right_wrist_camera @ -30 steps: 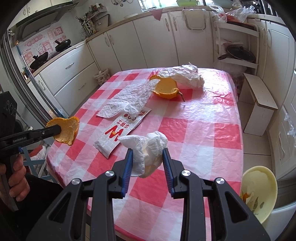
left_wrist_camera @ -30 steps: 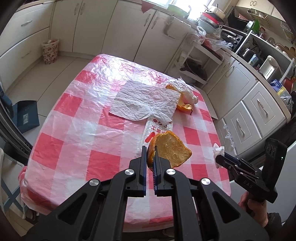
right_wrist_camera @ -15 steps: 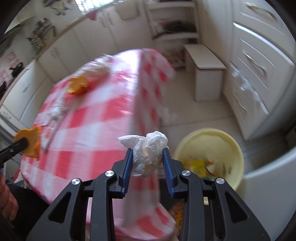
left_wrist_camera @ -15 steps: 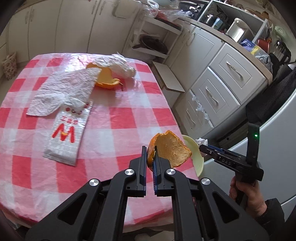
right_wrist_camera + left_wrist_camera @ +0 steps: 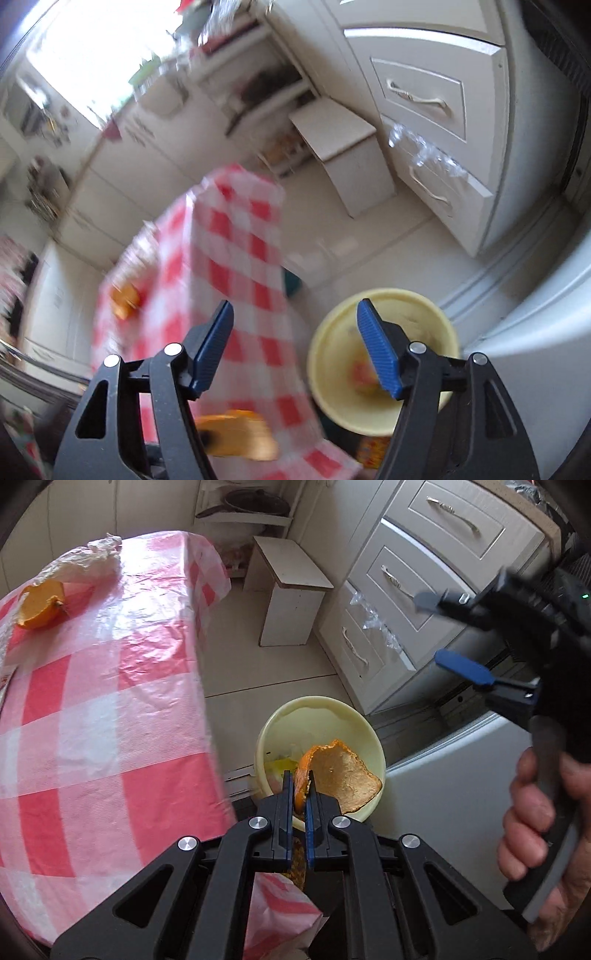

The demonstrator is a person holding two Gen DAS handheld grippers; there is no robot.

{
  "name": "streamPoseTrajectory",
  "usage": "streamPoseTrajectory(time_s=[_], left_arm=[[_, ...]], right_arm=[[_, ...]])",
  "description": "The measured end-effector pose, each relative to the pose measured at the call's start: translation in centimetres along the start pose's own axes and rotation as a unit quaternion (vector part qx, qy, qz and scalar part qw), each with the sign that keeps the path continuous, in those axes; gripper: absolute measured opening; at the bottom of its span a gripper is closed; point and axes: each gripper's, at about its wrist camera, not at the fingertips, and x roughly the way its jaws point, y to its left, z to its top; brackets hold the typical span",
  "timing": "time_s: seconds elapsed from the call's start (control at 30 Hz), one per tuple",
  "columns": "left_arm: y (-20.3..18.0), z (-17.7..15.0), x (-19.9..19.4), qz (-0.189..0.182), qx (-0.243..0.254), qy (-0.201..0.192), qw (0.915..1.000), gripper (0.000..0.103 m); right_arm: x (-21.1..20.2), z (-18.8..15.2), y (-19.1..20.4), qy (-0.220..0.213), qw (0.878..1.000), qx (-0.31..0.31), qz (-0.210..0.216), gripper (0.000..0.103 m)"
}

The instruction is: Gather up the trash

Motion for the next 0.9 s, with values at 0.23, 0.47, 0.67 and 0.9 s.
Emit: streamPoseTrajectory(time_s=[0.23, 0.47, 0.67, 0.9], left_arm=[[-3.3, 2.0, 3.9, 0.009, 0.004, 0.017, 0.9998, 0.040], [-1.6, 2.1, -0.8, 0.019, 0.006, -0.022, 0.9996, 0.058], [6.2, 0.6, -8.7, 0.070, -0.036, -0.077, 0.9939, 0.074], [21.0, -1.2, -15.4, 0.146, -0.158, -0.092, 0.9723, 0.079]], right_arm=[[-2.6, 1.9, 2.5, -0.062, 0.997, -0.017, 0.036, 0.072], [-3.1, 2.8, 3.0, -0.084, 0.996, -0.010, 0.035, 0.074], [-2.0, 1.6, 5.6, -0.065, 0.996, -0.039, 0.045, 0.075], [2.7, -1.3, 10.8, 0.034, 0.991, -0.070, 0.107, 0.077]])
